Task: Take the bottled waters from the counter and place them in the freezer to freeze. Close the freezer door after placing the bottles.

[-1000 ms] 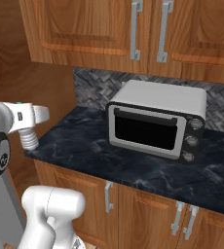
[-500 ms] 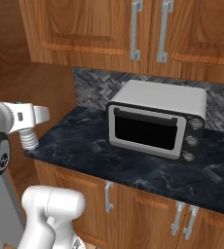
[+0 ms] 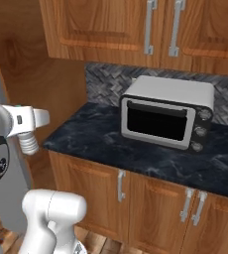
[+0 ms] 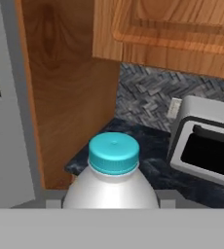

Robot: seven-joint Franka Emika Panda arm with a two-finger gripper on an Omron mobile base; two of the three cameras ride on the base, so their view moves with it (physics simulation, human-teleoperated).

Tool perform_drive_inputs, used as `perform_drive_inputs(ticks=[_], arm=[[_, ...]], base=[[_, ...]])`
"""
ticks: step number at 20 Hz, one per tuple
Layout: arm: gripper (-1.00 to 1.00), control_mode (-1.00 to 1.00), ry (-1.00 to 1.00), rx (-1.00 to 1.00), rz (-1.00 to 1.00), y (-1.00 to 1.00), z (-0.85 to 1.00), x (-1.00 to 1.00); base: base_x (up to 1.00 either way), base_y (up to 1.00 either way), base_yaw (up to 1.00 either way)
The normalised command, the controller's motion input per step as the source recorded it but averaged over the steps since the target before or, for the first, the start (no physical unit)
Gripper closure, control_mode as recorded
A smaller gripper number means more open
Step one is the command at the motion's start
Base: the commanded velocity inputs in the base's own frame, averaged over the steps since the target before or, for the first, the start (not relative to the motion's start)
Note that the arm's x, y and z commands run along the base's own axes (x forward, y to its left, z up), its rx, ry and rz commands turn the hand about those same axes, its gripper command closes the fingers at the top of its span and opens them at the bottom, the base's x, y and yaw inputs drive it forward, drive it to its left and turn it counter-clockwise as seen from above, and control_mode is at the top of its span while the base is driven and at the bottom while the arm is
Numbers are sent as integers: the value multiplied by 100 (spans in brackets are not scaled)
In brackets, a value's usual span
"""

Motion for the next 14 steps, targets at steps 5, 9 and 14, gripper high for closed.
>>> perform_drive_inputs(ticks=[5,9,14], arm=[[100,100,0,0,0,0,0,0],[100,100,0,0,0,0,0,0],[100,100,0,0,0,0,0,0]], base=[[-49,67,1],[-31,77,6],[-16,85,13]])
